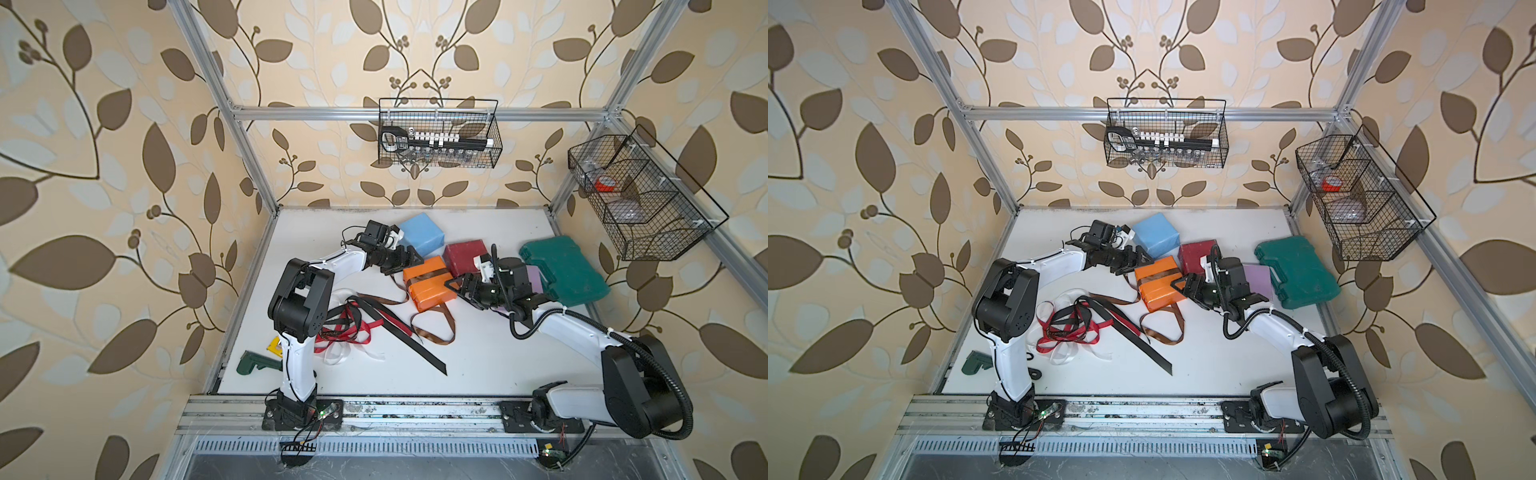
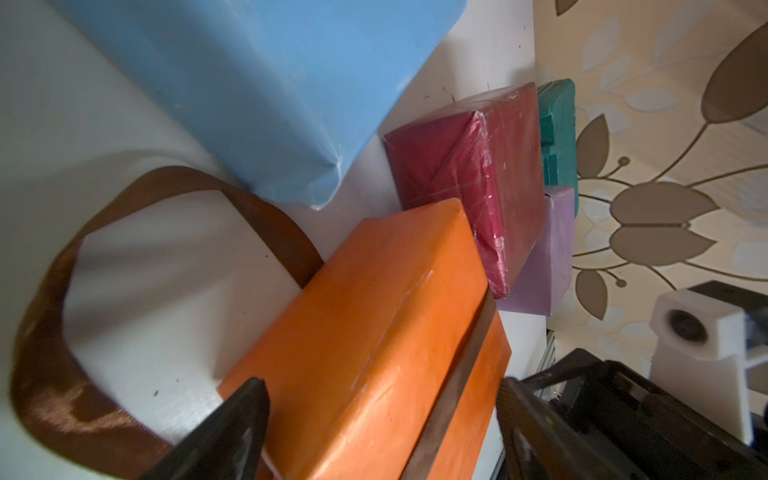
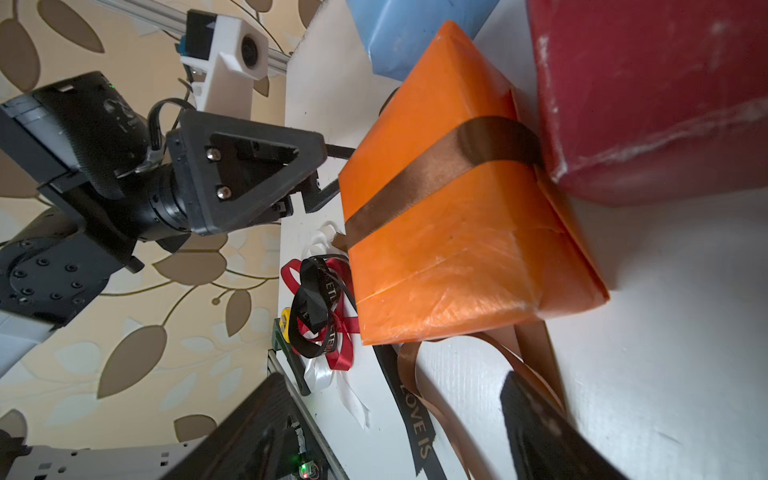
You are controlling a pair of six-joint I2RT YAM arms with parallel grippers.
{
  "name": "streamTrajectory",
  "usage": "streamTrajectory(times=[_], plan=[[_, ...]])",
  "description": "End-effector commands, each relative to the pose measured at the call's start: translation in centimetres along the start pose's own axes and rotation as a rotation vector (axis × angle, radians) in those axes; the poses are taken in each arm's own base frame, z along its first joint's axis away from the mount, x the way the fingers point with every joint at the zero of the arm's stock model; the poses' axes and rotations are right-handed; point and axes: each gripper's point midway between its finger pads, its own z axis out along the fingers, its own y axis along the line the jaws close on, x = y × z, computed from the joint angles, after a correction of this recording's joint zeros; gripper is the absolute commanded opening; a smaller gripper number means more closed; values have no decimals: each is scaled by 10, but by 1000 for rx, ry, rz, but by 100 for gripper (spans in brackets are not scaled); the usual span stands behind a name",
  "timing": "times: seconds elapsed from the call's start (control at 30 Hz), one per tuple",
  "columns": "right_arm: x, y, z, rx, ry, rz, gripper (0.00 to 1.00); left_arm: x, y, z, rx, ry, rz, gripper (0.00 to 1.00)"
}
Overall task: Untie the ribbon bows on the gift boxes
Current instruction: Adjust the gift box at the center of the board.
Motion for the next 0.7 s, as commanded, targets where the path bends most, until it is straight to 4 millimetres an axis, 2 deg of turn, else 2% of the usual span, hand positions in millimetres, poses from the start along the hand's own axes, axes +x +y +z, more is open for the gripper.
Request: streamTrajectory(times=[0.0,0.1,0.3,0.53,0.67], plan=[[-4,2,8,-57,-15,55,78,-1,-27,0,100,-3,54,87],[-3,0,16,-92,-3,89,76,10,-30,4,130,14,37,87],[-19,5,22,-96,-37,30,76,41,-30,7,168,65,-7,83],[-26,-6,37,-100,21,50,75,74,-38,-11,178,77,-26,83],[-32,-18,31,-33,23,5,74,83,-34,-23,124,68,-11,84]])
